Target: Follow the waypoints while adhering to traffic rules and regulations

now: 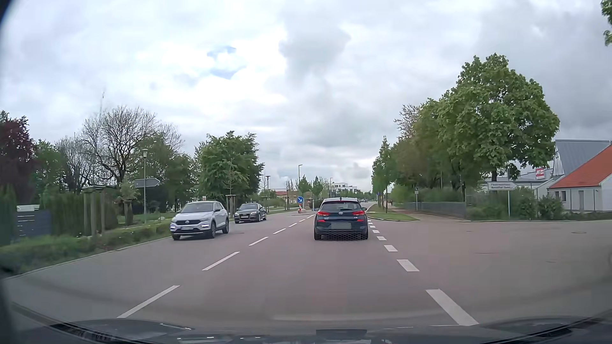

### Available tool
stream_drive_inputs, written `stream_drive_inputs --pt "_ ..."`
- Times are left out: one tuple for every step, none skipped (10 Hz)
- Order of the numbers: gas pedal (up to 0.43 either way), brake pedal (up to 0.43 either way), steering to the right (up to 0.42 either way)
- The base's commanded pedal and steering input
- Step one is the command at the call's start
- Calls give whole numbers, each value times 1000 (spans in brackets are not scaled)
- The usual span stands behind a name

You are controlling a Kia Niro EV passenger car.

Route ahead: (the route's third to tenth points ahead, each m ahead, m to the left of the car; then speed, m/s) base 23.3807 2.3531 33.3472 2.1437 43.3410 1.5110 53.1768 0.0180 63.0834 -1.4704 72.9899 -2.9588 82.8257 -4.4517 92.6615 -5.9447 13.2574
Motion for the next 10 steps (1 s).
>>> stream_drive_inputs --pt "209 12 11" --pt "209 12 11" --pt "209 6 11" --pt "209 12 11" --pt "209 12 11" --pt "209 12 11" --pt "209 12 11" --pt "209 12 11" --pt "197 12 11" --pt "197 12 12"
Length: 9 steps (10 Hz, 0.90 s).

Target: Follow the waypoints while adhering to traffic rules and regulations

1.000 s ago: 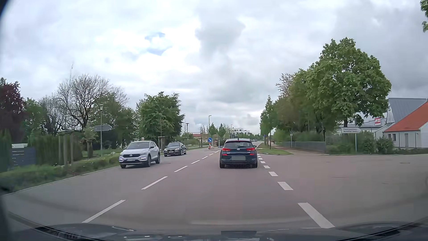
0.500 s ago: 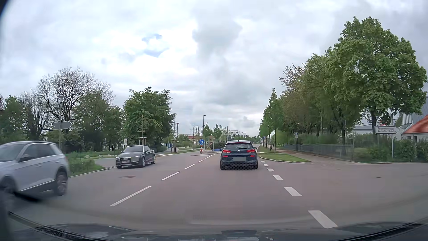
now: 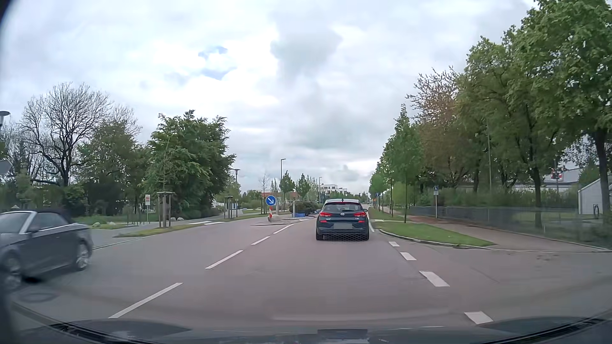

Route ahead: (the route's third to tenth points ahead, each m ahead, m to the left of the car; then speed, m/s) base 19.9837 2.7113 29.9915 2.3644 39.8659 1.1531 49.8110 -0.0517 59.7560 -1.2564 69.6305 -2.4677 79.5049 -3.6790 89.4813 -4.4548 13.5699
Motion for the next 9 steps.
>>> stream_drive_inputs --pt "197 12 13" --pt "177 12 14" --pt "177 12 15" --pt "177 6 15" --pt "157 6 15" --pt "157 12 15" --pt "157 6 15" --pt "150 12 15" --pt "150 12 15"
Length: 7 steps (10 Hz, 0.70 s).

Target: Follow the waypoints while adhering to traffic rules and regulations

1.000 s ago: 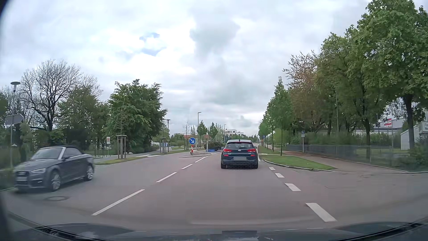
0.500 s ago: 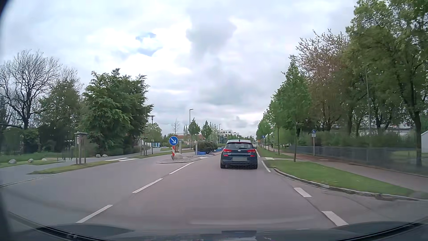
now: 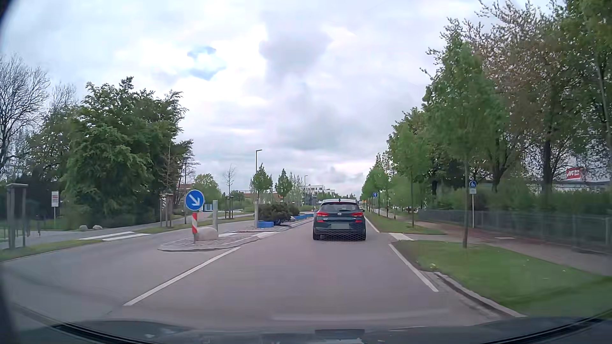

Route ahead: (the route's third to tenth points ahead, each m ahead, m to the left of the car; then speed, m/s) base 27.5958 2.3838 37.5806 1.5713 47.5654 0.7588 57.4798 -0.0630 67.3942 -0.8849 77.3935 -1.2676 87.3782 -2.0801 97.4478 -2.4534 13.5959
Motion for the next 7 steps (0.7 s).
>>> stream_drive_inputs --pt "150 12 15" --pt "150 12 15" --pt "150 6 15" --pt "150 12 15" --pt "150 12 15" --pt "150 12 15" --pt "150 6 15"
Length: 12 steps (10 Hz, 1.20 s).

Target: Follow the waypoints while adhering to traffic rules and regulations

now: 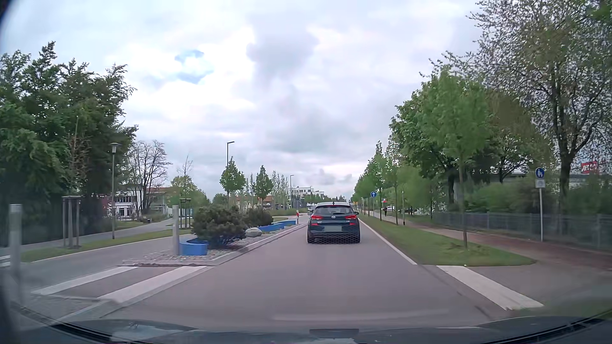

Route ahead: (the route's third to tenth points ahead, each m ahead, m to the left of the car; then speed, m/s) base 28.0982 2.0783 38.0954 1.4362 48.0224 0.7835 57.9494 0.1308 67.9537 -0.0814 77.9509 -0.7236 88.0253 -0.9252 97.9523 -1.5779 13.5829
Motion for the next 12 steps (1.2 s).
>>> stream_drive_inputs --pt "150 12 15" --pt "157 12 15" --pt "157 12 15" --pt "157 6 15" --pt "157 12 12" --pt "157 12 9" --pt "157 12 8" --pt "157 6 8" --pt "157 6 8" --pt "157 12 8" --pt "157 12 8" --pt "157 6 5"
